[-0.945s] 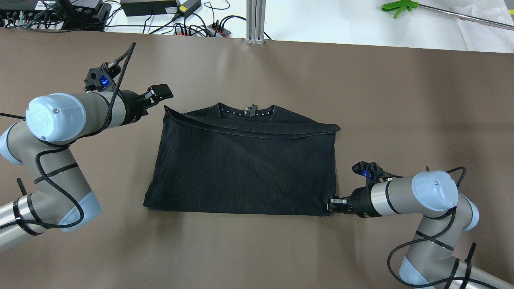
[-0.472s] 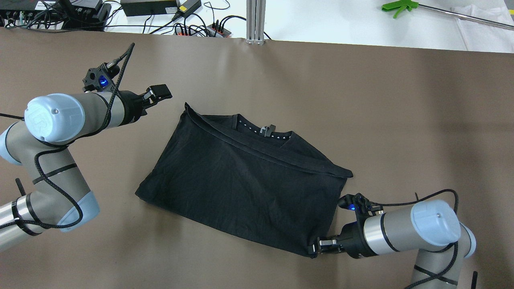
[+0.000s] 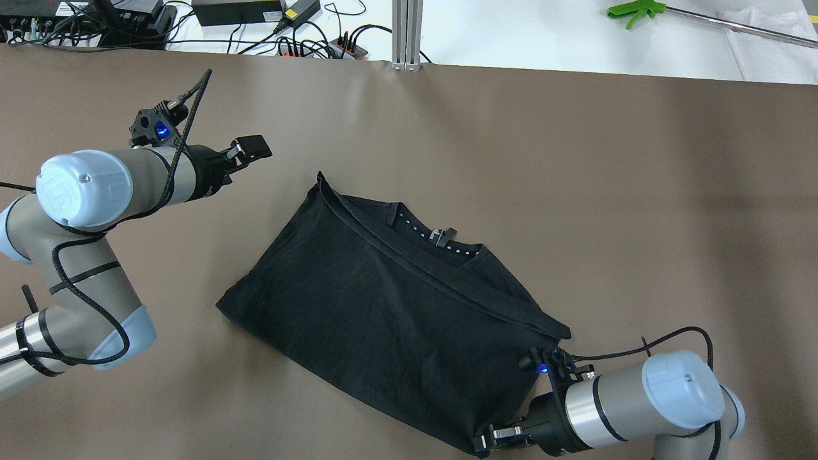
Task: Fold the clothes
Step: 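Drag the shirt corner toward the robot with the right gripper, rotating the shirt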
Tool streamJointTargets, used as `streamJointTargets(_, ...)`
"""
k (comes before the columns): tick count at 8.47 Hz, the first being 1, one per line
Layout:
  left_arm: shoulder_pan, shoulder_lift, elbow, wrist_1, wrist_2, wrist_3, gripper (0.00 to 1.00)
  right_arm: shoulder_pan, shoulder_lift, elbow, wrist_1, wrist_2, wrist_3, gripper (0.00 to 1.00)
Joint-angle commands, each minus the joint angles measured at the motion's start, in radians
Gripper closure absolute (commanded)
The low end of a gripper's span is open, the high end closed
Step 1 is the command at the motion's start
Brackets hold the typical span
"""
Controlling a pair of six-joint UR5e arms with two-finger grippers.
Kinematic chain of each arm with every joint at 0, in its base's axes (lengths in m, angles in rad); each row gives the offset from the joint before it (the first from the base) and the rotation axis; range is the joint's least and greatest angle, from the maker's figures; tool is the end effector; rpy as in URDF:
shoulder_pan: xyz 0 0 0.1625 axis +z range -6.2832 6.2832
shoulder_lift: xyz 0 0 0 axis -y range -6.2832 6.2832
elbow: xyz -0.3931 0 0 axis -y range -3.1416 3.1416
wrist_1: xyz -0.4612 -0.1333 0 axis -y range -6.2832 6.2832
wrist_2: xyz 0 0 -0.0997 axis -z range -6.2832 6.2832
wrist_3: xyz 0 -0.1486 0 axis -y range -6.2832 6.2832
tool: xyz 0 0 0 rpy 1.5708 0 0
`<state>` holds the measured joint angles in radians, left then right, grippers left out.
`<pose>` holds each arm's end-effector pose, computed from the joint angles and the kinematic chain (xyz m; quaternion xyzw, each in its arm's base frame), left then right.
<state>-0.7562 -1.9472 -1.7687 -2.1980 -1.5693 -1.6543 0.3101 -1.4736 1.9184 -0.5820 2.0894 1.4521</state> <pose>0.4222 -0.5817 0.2382 0.1871 0.5334 -0.3366 0.7531 -0.5493 -0.2387 0.2742 -0.0538 -0.6616 -0.0980 0.7415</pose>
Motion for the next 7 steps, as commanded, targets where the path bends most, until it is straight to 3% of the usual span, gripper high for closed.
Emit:
streamJointTargets(1,0.0,-0.001,-0.003,0.0,-0.001,-0.001,0.0,-0.042,0.001,0.027,0.001,-0.019,0.079,0.06)
streamJointTargets(5,0.003,-0.001,-0.014,0.001,-0.021,-0.01,0.0,0.044,-0.019,0.03,-0.001,-0.028,0.082,0.06)
streamJointTargets(7,0.033,0.011,-0.031,0.001,-0.064,-0.013,0.0,0.108,-0.022,0.025,-0.009,-0.074,0.074,0.06)
